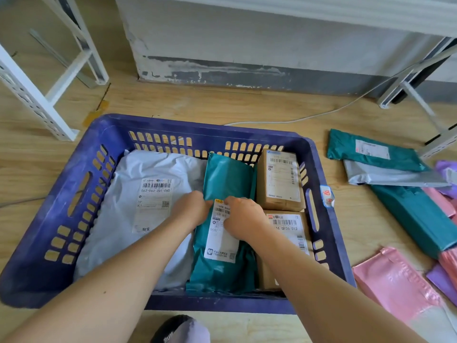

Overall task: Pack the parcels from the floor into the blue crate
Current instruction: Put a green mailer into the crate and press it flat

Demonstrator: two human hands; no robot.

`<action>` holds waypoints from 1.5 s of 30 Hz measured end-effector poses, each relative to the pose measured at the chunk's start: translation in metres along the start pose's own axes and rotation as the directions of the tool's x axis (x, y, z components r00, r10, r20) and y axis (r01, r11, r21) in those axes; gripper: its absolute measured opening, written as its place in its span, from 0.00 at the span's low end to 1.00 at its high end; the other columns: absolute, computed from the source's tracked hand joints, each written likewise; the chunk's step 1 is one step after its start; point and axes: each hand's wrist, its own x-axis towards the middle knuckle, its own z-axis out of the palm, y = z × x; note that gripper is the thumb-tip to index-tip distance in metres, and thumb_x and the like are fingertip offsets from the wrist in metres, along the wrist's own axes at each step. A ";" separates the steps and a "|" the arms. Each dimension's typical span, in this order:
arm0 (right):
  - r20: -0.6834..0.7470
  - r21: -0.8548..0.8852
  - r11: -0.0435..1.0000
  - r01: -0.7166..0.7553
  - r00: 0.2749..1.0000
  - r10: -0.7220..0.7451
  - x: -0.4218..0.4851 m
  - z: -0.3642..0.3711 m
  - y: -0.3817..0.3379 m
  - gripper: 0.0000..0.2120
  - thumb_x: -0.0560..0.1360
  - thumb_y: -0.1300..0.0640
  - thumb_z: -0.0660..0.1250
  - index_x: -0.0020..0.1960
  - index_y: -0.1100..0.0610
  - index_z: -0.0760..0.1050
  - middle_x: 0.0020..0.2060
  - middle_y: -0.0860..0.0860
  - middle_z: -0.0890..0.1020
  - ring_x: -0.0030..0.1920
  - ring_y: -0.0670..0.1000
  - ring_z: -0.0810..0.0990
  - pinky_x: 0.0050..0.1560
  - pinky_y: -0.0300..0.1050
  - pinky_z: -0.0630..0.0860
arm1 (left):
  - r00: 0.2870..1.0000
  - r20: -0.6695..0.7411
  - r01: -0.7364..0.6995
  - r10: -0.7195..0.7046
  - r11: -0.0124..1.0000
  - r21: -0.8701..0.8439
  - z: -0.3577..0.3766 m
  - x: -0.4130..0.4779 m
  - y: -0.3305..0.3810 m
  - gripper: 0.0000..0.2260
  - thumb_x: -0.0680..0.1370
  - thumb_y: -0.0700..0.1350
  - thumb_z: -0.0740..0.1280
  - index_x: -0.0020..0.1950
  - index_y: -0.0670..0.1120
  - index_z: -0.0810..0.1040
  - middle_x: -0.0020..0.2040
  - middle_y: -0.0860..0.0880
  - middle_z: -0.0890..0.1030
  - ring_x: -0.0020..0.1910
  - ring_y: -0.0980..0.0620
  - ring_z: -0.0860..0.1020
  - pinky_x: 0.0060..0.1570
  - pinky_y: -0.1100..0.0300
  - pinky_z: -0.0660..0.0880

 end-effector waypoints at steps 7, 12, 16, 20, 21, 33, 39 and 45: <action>0.056 -0.034 0.999 -0.006 0.998 0.008 0.013 0.017 -0.007 0.24 0.75 0.60 0.61 0.70 0.55 0.63 0.63 0.57 0.66 0.61 0.59 0.71 0.57 0.50 0.72 | 0.989 0.099 -0.145 0.107 0.699 0.700 -0.008 0.011 0.001 0.13 0.80 0.49 0.59 0.63 0.49 0.74 0.63 0.48 0.77 0.62 0.48 0.74 0.55 0.58 0.70; 0.097 -0.105 0.994 -0.037 0.994 0.047 0.020 0.028 -0.012 0.24 0.74 0.60 0.64 0.68 0.57 0.63 0.65 0.57 0.60 0.62 0.59 0.67 0.53 0.48 0.72 | 0.965 0.159 -0.247 0.209 0.515 0.821 -0.003 0.020 -0.008 0.15 0.80 0.51 0.59 0.65 0.50 0.74 0.65 0.48 0.73 0.66 0.48 0.68 0.63 0.57 0.62; 0.068 -0.189 0.980 -0.062 0.995 0.076 0.031 0.041 -0.018 0.30 0.72 0.57 0.69 0.70 0.60 0.60 0.67 0.58 0.57 0.64 0.60 0.65 0.55 0.46 0.72 | 0.937 0.178 -0.312 0.301 0.489 0.814 -0.007 0.022 -0.016 0.17 0.79 0.55 0.59 0.63 0.49 0.76 0.66 0.46 0.66 0.67 0.47 0.62 0.63 0.54 0.59; 0.030 -0.257 0.963 -0.082 0.995 0.092 0.044 0.055 -0.023 0.36 0.72 0.52 0.70 0.72 0.62 0.55 0.68 0.61 0.56 0.65 0.64 0.63 0.57 0.46 0.72 | 0.938 0.168 -0.308 0.305 0.503 0.808 -0.011 0.022 -0.019 0.13 0.77 0.51 0.63 0.59 0.49 0.78 0.64 0.47 0.66 0.66 0.47 0.62 0.61 0.53 0.61; 0.026 -0.261 0.962 -0.085 0.995 0.095 0.046 0.056 -0.022 0.38 0.72 0.51 0.71 0.72 0.62 0.55 0.68 0.61 0.56 0.65 0.65 0.63 0.57 0.46 0.72 | 0.941 0.166 -0.301 0.296 0.503 0.810 -0.011 0.023 -0.018 0.12 0.77 0.49 0.64 0.58 0.49 0.78 0.64 0.47 0.66 0.65 0.47 0.63 0.60 0.53 0.61; 0.058 -0.061 0.985 -0.161 0.985 0.164 0.044 0.061 -0.023 0.56 0.66 0.40 0.72 0.76 0.49 0.34 0.74 0.60 0.35 0.74 0.67 0.40 0.65 0.63 0.64 | 0.892 0.021 -0.323 0.451 0.606 0.726 -0.007 0.019 -0.030 0.10 0.76 0.39 0.60 0.54 0.47 0.76 0.56 0.50 0.73 0.60 0.48 0.68 0.58 0.55 0.62; 0.077 0.113 0.975 -0.192 0.980 0.184 0.049 0.053 -0.023 0.58 0.64 0.38 0.73 0.75 0.48 0.33 0.74 0.59 0.33 0.74 0.66 0.38 0.67 0.68 0.59 | 0.820 -0.168 -0.393 0.547 0.751 0.530 -0.012 0.018 -0.046 0.05 0.75 0.38 0.64 0.45 0.42 0.79 0.47 0.44 0.76 0.54 0.42 0.73 0.52 0.51 0.66; 0.087 0.212 0.956 -0.205 0.978 0.190 0.049 0.051 -0.021 0.59 0.64 0.40 0.74 0.75 0.45 0.31 0.74 0.57 0.32 0.74 0.65 0.36 0.69 0.68 0.57 | 0.767 -0.180 -0.516 0.615 0.760 0.395 -0.026 0.014 -0.056 0.06 0.65 0.32 0.71 0.32 0.40 0.76 0.34 0.42 0.76 0.36 0.40 0.75 0.34 0.51 0.74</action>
